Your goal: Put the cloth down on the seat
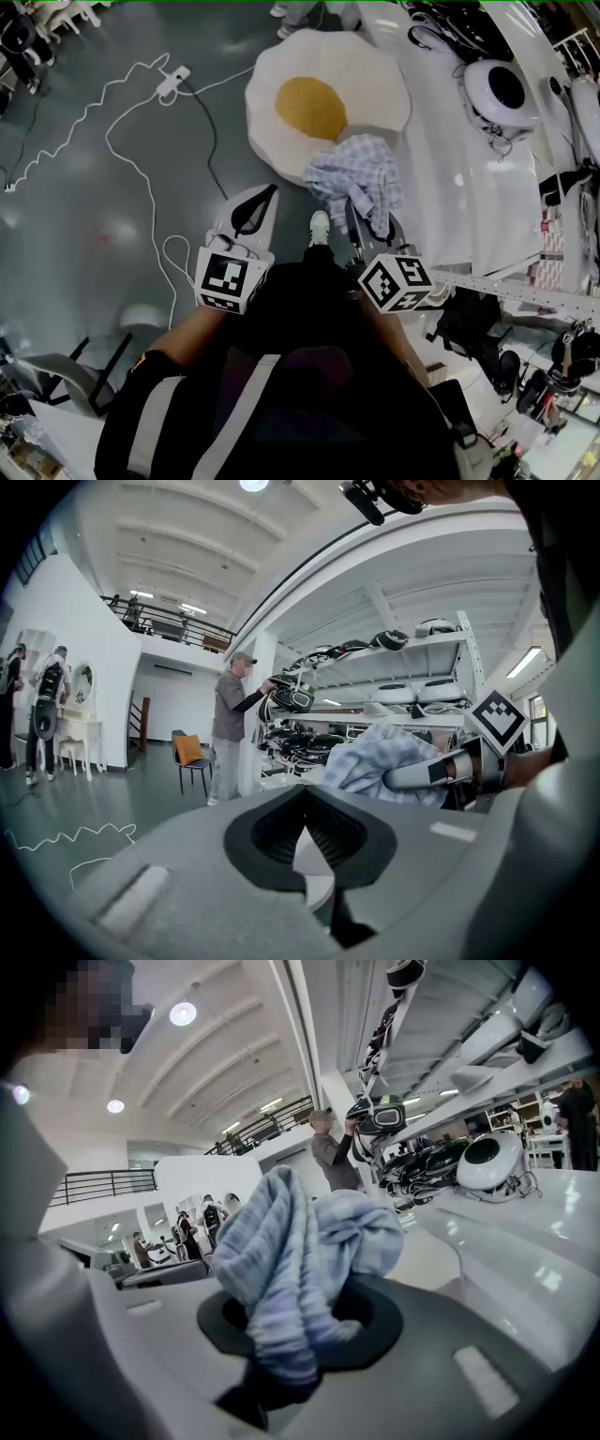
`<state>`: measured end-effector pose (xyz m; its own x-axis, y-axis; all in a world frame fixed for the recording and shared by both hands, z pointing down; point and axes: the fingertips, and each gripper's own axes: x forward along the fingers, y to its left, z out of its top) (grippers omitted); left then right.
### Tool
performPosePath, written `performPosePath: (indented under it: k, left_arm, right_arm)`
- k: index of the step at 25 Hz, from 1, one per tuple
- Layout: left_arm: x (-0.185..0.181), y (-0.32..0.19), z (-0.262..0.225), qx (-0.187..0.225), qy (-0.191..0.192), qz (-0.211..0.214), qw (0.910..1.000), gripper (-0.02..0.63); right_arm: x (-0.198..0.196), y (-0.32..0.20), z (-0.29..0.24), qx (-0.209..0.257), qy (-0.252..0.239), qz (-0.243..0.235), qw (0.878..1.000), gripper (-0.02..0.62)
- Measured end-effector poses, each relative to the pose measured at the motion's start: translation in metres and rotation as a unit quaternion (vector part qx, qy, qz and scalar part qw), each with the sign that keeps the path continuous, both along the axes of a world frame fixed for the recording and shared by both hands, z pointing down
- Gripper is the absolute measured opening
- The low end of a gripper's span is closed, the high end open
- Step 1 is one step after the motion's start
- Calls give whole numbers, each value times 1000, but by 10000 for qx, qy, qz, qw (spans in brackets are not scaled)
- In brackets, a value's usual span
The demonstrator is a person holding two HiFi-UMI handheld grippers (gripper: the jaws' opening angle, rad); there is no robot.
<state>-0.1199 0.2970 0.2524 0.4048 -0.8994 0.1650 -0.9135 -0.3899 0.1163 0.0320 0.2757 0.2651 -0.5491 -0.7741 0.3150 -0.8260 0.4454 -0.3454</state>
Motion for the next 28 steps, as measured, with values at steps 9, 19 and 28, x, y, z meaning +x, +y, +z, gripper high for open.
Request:
performPosePath:
  k: [9, 19, 28]
  left_arm:
    - [-8, -46, -3, 77, -11, -242, 9997, -2]
    - [4, -131, 14, -232, -47, -444, 9987, -2]
    - [34, -234, 38, -607, -175, -604, 9962, -2]
  right_arm:
    - [-9, -54, 1, 40, -74, -169, 9998, 123]
    - [1, -138, 21, -282, 76, -411, 9987, 123]
    - [25, -239, 54, -762, 67, -621, 9951, 124]
